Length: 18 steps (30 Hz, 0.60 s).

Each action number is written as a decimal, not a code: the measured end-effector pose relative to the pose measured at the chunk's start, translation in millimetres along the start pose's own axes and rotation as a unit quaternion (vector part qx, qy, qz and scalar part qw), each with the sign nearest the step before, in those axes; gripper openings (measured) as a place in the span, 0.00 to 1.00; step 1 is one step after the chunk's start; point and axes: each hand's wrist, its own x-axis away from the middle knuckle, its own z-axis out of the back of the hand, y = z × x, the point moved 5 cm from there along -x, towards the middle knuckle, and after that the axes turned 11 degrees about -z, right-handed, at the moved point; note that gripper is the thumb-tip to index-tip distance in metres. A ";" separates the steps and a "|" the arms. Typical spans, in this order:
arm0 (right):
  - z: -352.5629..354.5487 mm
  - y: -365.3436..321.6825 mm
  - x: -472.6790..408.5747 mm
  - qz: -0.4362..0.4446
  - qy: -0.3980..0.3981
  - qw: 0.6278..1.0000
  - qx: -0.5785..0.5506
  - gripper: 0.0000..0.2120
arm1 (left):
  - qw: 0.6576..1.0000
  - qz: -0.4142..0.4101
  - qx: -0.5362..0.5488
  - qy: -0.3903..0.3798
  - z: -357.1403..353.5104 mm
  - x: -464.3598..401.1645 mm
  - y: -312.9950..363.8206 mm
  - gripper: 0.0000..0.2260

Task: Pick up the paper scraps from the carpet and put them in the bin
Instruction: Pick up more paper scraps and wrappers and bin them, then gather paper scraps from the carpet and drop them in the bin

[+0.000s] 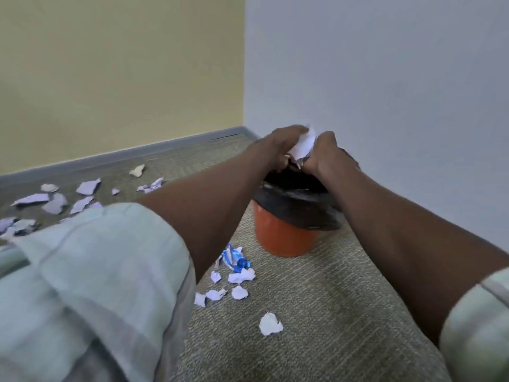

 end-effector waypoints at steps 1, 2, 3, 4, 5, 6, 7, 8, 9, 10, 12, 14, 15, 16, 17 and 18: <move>6.5 -3.7 2.4 0.005 0.011 0.999 -0.033 0.23 | 0.999 0.024 0.029 -0.023 -1.9 -6.7 0.6 0.11; 10.1 -5.6 9.5 0.010 0.019 0.998 -0.064 0.25 | 0.997 0.035 0.061 -0.036 -4.2 -7.9 3.0 0.17; 11.8 -7.7 11.5 0.012 0.024 0.998 -0.060 0.26 | 0.996 0.030 0.071 -0.045 -5.6 -10.0 5.4 0.25; 12.8 -6.1 15.3 0.010 0.036 0.997 -0.071 0.27 | 0.995 0.035 0.088 -0.043 -5.1 -15.3 4.8 0.32; 15.6 -5.0 16.1 0.019 0.059 0.996 -0.066 0.27 | 0.993 0.038 0.103 -0.040 -3.3 -22.7 1.6 0.35; 17.8 -2.8 17.4 0.027 0.080 0.994 -0.063 0.29 | 0.992 0.031 0.118 -0.037 1.1 -26.2 -0.4 0.36; 19.6 -3.8 12.0 0.034 0.093 0.994 -0.053 0.30 | 0.992 0.020 0.124 -0.028 6.2 -26.8 -1.0 0.35; 17.1 -3.3 14.4 0.047 0.096 0.993 -0.046 0.30 | 0.991 0.007 0.130 -0.021 13.1 -26.7 -1.5 0.34; 15.8 -3.4 8.5 0.066 0.096 0.992 -0.038 0.29 | 0.991 -0.006 0.135 -0.017 21.4 -27.9 -1.7 0.33; 10.9 -0.2 12.3 0.081 0.090 0.992 -0.032 0.29 | 0.990 -0.012 0.140 -0.015 29.6 -30.8 -4.5 0.32; 5.5 8.0 10.7 0.098 0.091 0.991 -0.009 0.27 | 0.990 -0.012 0.137 -0.011 46.1 -35.3 -14.5 0.32; -1.8 17.6 7.1 0.115 0.104 0.988 0.018 0.26 | 0.990 -0.020 0.140 0.004 66.8 -36.0 -24.9 0.30; -6.0 21.5 5.4 0.127 0.122 0.984 0.042 0.26 | 0.989 -0.028 0.141 0.021 78.5 -34.9 -30.0 0.27; -11.4 25.5 7.2 0.150 0.142 0.976 0.071 0.23 | 0.988 -0.036 0.143 0.042 90.5 -34.7 -35.4 0.23; -17.8 27.4 6.8 0.186 0.162 0.963 0.104 0.18 | 0.987 -0.046 0.141 0.066 102.2 -34.5 -41.3 0.19; -25.6 28.8 7.6 0.227 0.183 0.946 0.141 0.12 | 0.984 -0.055 0.142 0.090 113.0 -34.5 -47.7 0.16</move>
